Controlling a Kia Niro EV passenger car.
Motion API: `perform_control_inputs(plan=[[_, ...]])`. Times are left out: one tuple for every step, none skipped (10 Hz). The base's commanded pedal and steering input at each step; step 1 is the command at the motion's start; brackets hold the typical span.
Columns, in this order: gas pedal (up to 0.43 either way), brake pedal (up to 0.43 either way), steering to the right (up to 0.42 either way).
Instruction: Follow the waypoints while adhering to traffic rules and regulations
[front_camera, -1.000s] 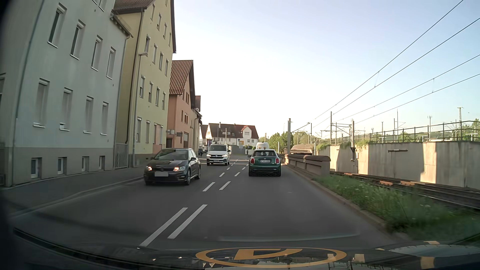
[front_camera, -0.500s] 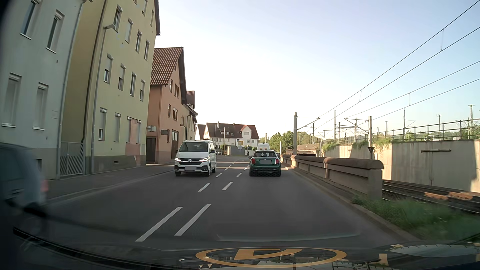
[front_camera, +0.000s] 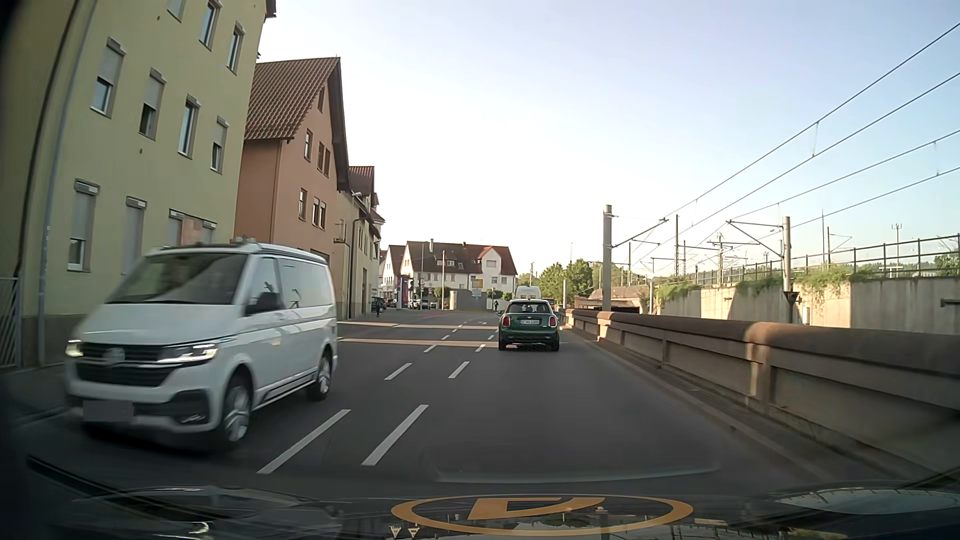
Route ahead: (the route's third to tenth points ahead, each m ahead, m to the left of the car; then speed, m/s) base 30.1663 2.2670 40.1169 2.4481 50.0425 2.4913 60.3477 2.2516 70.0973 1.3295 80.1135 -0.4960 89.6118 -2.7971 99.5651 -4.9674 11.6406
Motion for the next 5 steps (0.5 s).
perform_control_inputs(plan=[[0.118, 0.0, 0.002], [0.118, 0.0, 0.003], [0.13, 0.0, 0.003], [0.13, 0.0, 0.003], [0.13, 0.0, 0.003]])
